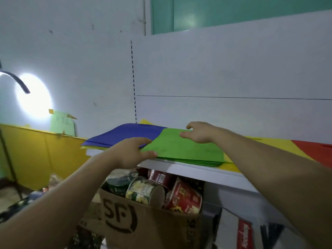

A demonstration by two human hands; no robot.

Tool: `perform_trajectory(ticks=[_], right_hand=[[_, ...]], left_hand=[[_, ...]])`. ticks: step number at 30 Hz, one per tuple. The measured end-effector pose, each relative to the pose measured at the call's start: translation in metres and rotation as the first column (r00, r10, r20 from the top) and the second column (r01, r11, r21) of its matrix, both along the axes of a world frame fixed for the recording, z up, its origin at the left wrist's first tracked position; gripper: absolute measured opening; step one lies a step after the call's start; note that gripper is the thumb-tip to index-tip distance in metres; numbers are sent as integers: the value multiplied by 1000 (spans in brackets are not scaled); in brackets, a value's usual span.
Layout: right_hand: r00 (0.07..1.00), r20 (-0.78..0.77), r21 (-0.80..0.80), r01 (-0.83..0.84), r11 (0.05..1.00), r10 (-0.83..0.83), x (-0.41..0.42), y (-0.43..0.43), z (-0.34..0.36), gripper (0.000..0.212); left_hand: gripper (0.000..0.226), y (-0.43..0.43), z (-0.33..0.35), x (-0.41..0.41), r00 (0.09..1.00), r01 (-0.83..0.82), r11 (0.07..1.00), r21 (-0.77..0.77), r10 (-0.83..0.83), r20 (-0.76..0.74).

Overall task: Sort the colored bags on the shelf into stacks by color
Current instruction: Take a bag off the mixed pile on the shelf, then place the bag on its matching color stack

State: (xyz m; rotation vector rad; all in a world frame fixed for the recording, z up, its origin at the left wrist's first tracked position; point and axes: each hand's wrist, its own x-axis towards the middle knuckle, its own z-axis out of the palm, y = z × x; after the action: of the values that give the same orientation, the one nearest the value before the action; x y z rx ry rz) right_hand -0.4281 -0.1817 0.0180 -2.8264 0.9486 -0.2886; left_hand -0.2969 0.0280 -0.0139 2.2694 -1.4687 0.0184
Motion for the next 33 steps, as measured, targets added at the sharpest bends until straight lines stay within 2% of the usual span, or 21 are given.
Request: perform_trajectory(ticks=[7,13,27,33], right_hand=[[1000,2,35,-15,999,15,104,55,-8,68],[1000,-20,56,5,998,-4,159,65,-12,69],[978,-128,19,171,985,-167,245,-28,-28,69],[957,-142,40,259,965,-251,258,-49,-38,73]], left_hand=[[66,64,-7,101,999,-50,998,28,51,-21],[66,79,-15,160,994,-98,995,1,98,-37],[57,-5,-12,264,984,-130,992,8,130,-121],[56,-40,-14,294,990,-85,991,101,96,-100]])
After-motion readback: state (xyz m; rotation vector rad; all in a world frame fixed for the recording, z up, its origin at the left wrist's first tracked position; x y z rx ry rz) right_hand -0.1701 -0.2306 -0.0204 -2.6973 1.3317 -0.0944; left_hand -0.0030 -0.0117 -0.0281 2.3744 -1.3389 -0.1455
